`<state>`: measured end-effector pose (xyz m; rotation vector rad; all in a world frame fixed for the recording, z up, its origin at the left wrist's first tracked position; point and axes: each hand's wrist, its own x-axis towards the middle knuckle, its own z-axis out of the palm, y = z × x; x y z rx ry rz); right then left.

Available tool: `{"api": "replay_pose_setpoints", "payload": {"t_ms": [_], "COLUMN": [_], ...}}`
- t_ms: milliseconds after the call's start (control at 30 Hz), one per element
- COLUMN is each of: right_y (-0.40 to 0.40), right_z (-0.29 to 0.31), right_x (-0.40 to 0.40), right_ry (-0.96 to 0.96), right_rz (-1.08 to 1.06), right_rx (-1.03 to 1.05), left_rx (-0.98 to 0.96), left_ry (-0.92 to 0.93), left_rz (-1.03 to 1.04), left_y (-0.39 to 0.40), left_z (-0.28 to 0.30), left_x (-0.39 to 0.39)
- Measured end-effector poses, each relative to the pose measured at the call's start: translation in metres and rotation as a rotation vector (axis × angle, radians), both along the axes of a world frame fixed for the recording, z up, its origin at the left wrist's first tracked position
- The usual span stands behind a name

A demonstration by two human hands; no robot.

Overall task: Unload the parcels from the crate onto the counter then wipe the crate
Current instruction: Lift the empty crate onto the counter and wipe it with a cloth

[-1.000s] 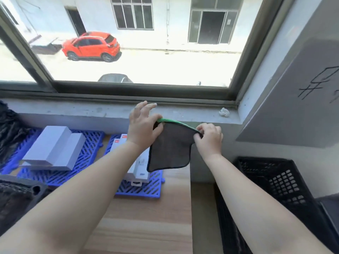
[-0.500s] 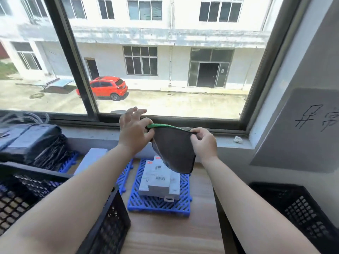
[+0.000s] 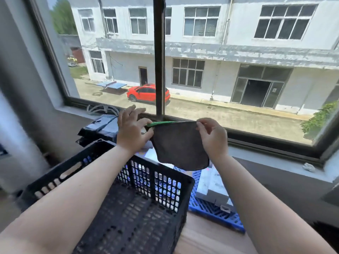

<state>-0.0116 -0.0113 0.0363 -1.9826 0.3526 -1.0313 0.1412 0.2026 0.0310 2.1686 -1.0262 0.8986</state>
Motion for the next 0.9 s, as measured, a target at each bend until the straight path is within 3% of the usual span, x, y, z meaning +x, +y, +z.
{"api": "replay_pose_setpoints", "payload": {"t_ms": [400,600,700,767,900], "right_y": [0.083,0.112,0.131,0.141,0.153], "right_z": [0.027,0.002,-0.020,-0.036,-0.068], "right_x": [0.059,0.075,0.077,0.080,0.078], "right_ry": [0.006,-0.043,-0.001,0.052,0.174], "right_rz": [0.169,0.237,0.299,0.348,0.411], "right_rx": [-0.316,-0.504,-0.538,-0.584,-0.640], "left_rx": [0.038,0.010,0.024,0.071,0.345], "left_ry": [-0.016,-0.062,0.058,0.235,0.435], "left_rz": [0.344,0.449,0.434,0.423,0.320], "left_y": [0.138,0.181,0.203,0.214,0.230], "left_z": [0.014,-0.003,-0.032,-0.049,-0.080], "left_x": [-0.022,-0.030,-0.031,-0.027,-0.015]}}
